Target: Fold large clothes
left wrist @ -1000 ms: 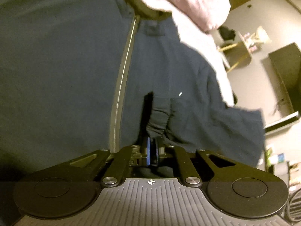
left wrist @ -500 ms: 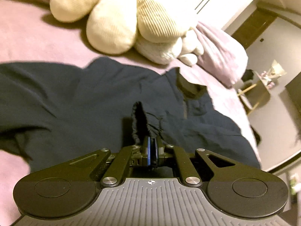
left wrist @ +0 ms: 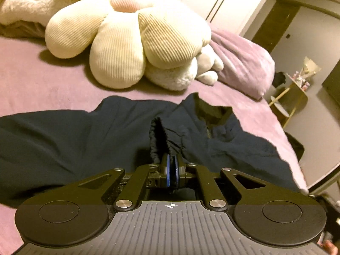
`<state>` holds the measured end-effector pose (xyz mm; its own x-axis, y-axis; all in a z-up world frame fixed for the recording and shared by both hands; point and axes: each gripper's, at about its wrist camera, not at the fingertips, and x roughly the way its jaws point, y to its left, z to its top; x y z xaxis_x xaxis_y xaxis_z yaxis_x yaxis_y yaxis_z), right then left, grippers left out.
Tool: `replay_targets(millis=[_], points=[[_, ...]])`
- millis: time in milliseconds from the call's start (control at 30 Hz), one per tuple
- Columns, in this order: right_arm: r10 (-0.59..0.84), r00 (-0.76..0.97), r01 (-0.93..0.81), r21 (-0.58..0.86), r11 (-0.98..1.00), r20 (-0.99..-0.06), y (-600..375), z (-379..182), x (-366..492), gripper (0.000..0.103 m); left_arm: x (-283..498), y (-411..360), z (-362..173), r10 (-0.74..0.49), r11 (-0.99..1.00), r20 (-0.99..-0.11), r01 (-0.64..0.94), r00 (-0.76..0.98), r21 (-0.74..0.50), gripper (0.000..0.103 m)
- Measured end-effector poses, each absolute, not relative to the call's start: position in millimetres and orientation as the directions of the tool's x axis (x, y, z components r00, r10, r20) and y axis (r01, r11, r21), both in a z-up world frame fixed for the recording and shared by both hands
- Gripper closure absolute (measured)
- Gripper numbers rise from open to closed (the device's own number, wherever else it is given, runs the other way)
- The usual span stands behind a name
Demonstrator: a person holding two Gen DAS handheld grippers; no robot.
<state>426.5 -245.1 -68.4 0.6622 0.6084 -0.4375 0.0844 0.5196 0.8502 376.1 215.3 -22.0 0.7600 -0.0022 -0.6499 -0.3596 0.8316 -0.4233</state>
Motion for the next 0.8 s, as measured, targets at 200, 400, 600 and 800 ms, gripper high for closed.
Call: replay_targets(millis=[200, 400, 600, 800], points=[[0.596, 0.636, 0.187, 0.848, 0.496, -0.489, -241, -71, 463, 0.046, 372, 234, -7, -0.034, 0.785, -0.606, -0.354, 0.795, -0.509, 0.097], [0.608, 0.645, 0.112, 0.844, 0.524, -0.463, -251, -67, 441, 0.039, 366, 245, -11, 0.011, 0.776, -0.621, -0.399, 0.783, -0.489, 0.097], [0.599, 0.621, 0.131, 0.820, 0.557, -0.505, -231, -77, 450, 0.051, 361, 253, -13, -0.022, 0.747, -0.628, -0.405, 0.778, -0.527, 0.097], [0.588, 0.685, 0.062, 0.839, 0.541, -0.430, -241, -67, 446, 0.090, 363, 246, -15, -0.022, 0.787, -0.621, -0.369, 0.783, -0.493, 0.096]])
